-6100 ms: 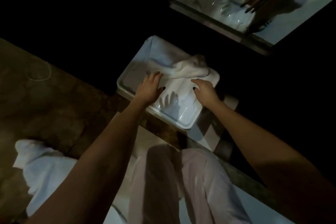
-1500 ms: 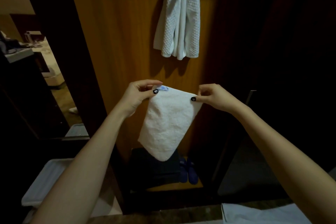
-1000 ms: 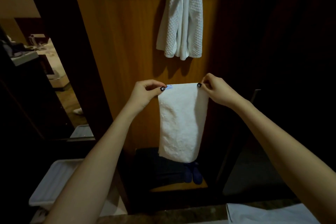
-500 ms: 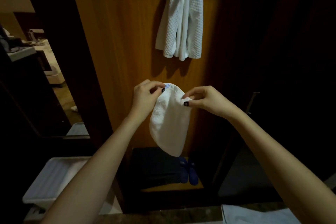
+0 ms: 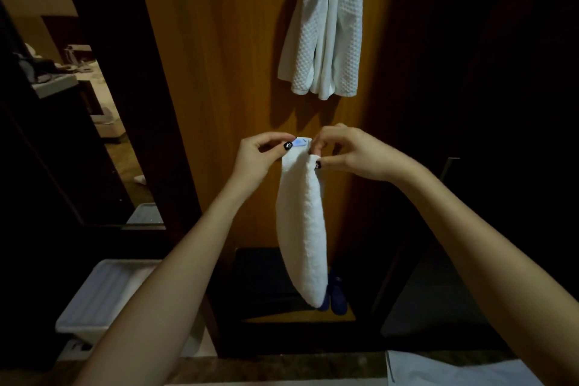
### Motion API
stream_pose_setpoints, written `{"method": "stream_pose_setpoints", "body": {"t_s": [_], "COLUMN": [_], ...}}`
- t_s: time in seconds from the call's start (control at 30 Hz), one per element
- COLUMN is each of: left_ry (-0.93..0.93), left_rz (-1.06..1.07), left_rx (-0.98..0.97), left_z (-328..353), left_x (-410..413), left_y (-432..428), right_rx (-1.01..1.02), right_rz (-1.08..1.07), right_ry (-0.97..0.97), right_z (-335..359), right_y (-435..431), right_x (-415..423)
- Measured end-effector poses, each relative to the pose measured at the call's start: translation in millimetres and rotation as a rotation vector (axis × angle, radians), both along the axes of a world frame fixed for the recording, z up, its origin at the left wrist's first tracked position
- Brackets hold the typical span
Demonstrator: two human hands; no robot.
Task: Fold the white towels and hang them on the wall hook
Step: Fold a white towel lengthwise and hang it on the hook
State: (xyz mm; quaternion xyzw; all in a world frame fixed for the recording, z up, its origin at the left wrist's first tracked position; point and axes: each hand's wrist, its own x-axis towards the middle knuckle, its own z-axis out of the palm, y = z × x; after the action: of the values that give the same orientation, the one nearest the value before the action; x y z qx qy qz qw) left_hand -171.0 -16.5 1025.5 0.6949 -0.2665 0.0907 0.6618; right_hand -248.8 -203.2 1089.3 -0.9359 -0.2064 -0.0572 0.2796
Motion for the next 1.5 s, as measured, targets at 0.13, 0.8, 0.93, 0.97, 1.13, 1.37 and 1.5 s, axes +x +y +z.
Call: {"method": "stream_pose_setpoints", "body": {"t_s": [0.13, 0.8, 0.93, 0.97, 1.13, 1.37, 1.5], "left_ry": [0.065, 0.137, 0.098, 0.067, 0.0, -0.019, 0.026], "left_rz": [-0.038, -0.276, -0.306, -0.294, -0.21, -0.235, -0.226], "left_rx": [-0.099, -0.278, -0.24, -0.209, -0.135, -0.119, -0.184], "left_z": [-1, 15, 17, 19, 20, 17, 17], "left_x": [2, -11, -13, -13, -14, -13, -12], "left_y": [6, 4, 7, 7, 5, 14, 14], "right_rx": [-0.011, 0.093, 0.11, 0.115, 0.041, 0.008, 0.112], "right_rz": [0.072, -0.167, -0.196, -0.205, -0.202, -0.048, -0.053], "right_ry": [0.024, -0.343, -0.359, -0.361, -0.324, 0.051, 0.017], "right_z": [10, 9, 8, 8, 9, 16, 12], "right_y": [5, 22, 21, 21, 18, 5, 8], "right_x": [0, 12, 13, 13, 17, 13, 13]}}
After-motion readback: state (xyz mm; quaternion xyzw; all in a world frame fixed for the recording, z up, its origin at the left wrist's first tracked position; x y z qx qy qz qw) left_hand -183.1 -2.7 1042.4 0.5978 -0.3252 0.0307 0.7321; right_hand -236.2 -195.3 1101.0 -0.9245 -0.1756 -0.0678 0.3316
